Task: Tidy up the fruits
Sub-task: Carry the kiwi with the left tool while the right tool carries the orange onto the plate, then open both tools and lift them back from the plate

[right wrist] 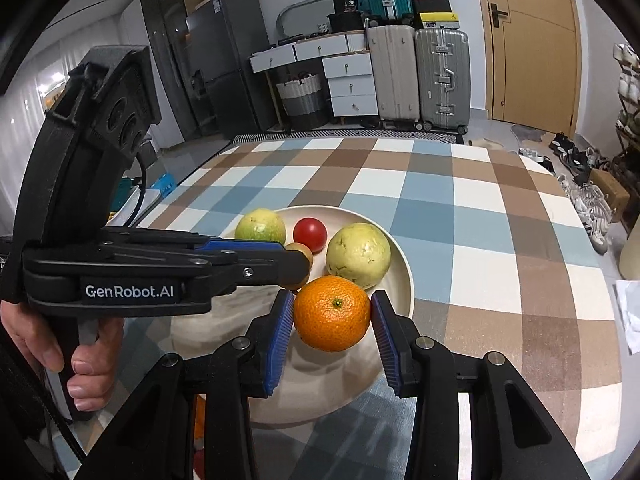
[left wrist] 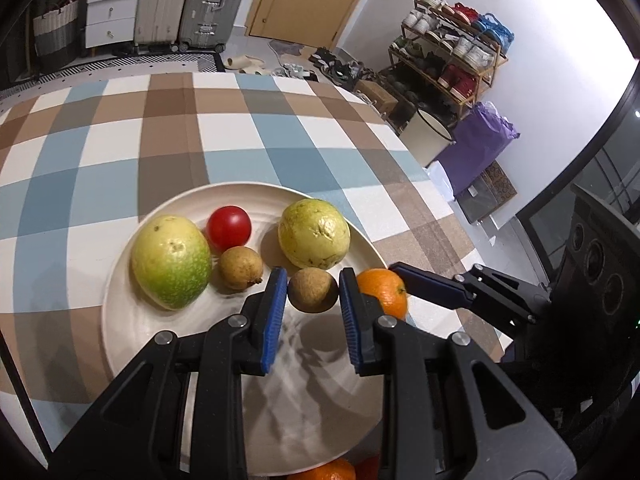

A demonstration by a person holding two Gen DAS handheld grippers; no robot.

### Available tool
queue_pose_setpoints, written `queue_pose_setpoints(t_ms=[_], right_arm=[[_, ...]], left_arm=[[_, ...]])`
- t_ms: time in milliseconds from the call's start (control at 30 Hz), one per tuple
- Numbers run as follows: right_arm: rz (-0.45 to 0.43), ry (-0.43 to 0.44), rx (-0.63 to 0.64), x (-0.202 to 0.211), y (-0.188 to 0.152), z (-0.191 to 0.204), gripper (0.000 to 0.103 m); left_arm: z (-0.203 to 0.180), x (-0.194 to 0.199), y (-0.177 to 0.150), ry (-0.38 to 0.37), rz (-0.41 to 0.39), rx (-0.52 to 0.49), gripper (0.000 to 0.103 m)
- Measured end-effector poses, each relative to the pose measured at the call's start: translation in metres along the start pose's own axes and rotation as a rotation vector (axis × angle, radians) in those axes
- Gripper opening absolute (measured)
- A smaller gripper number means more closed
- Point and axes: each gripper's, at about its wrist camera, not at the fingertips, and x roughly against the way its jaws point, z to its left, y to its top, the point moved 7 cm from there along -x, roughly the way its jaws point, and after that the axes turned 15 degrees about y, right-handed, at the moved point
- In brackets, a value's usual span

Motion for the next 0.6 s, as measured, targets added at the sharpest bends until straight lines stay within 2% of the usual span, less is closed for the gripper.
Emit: queue_pose_setpoints(t_ms=[133, 233, 333, 500, 600], right_arm=[[0.011, -0.044, 0.022, -0.006, -0.001, -0.003, 0.043], [-0.009, -0.074, 0.058, -0.001, 0.001, -0.001, 0.05], [-0.039, -0.055, 0.06, 0.007, 0.003, 0.002, 0.053], [-0.093, -0.051, 0.049, 0.024, 0.005, 0.006, 0.065], [-0.117, -0.044, 0.04, 0.033, 0.004, 0.01, 0.066]], left_arm=[[0.001, -0.006, -0.002, 0.009, 0.015, 0.0, 0.024], [0.003, -0.003, -0.003, 0.006, 0.015, 0.006, 0.024], [0.005, 0.005, -0.004, 0.013, -0.004, 0.011, 0.024], [0.007, 0.021, -0.009, 0.029, -0.022, 0.003, 0.024], [0.007, 0.031, -0.014, 0.043, -0.035, -0.007, 0.024]])
